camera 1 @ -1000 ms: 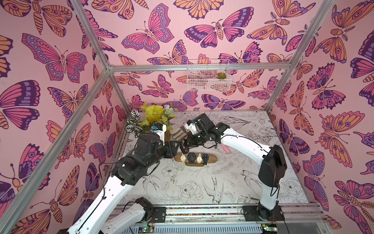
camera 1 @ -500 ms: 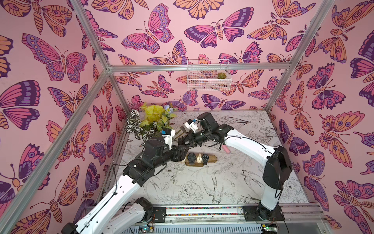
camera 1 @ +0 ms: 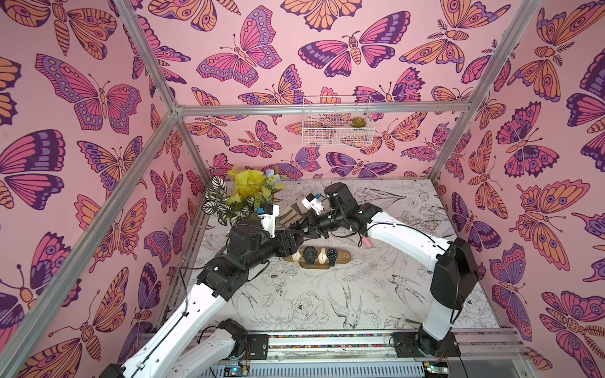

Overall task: Place watch on stand
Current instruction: Pick up the watch at the center of the board.

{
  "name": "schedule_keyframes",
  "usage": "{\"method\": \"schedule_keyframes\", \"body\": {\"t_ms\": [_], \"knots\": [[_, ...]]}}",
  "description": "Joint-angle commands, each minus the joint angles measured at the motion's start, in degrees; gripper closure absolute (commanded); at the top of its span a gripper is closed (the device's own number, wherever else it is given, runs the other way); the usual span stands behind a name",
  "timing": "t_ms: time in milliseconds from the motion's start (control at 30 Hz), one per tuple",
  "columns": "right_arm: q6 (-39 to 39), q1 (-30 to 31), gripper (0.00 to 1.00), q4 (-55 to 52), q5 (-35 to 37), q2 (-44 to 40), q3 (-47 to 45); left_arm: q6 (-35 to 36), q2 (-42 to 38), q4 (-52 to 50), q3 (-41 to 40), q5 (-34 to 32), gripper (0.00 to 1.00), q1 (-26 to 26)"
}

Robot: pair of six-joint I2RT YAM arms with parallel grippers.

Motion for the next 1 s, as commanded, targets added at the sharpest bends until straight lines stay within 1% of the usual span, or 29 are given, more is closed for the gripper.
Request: {"method": "schedule_keyframes", "body": {"t_ms": [0, 167, 300, 333, 433, 500, 567, 633, 667, 833, 900, 967], "knots": [[0.78, -0.38, 1.00, 2.16, -1.61, -2.19, -0.27, -0.49, -0.40, -0.63, -1.53, -0.56, 0.35, 0.62], [2.28, -0.59, 1.00, 3.99, -2.52, -1.84, -0.83, -0.76, -0.23, 0.26, -1.89, -0.36, 0.35, 1.03], [2.50, -0.52, 1.00, 4.47, -2.56, -1.40, -0.84, -2.41, -0.43, 4.01, -2.76, 2.99, 0.35, 1.43], [2.56, -0.55, 1.00, 4.56, -2.61, -1.32, -0.84, -2.87, -0.34, 4.89, -2.85, 3.84, 0.37, 1.49], [2.94, -0.58, 1.00, 4.82, -2.62, -1.14, -0.83, -4.12, -0.18, 7.09, -3.03, 5.96, 0.47, 1.64], [3.05, -0.54, 1.00, 5.08, -2.72, -1.13, -0.93, -4.83, 0.04, 8.51, -3.12, 7.46, 0.59, 1.78], [3.15, -0.56, 1.00, 5.17, -2.64, -1.11, -0.93, -5.52, 0.11, 9.17, -3.03, 8.14, 0.67, 1.79], [3.13, -0.58, 1.00, 5.17, -2.62, -1.11, -1.08, -5.88, -0.04, 9.44, -3.03, 8.36, 0.72, 1.93], [3.09, -0.58, 1.00, 5.17, -2.62, -1.13, -1.18, -6.02, -0.23, 9.58, -2.99, 8.28, 0.76, 1.99], [3.61, -0.52, 1.00, 5.87, -2.73, -1.12, -1.94, -6.12, -1.06, 9.61, -2.68, 7.92, 0.94, 2.46], [3.89, -0.55, 1.00, 6.31, -2.98, -1.08, -1.99, -6.23, -0.98, 9.57, -2.51, 8.09, 0.99, 2.55], [4.10, -0.52, 1.00, 6.40, -3.05, -1.28, -2.01, -6.30, -0.65, 9.57, -2.42, 8.23, 1.00, 2.77]]}}
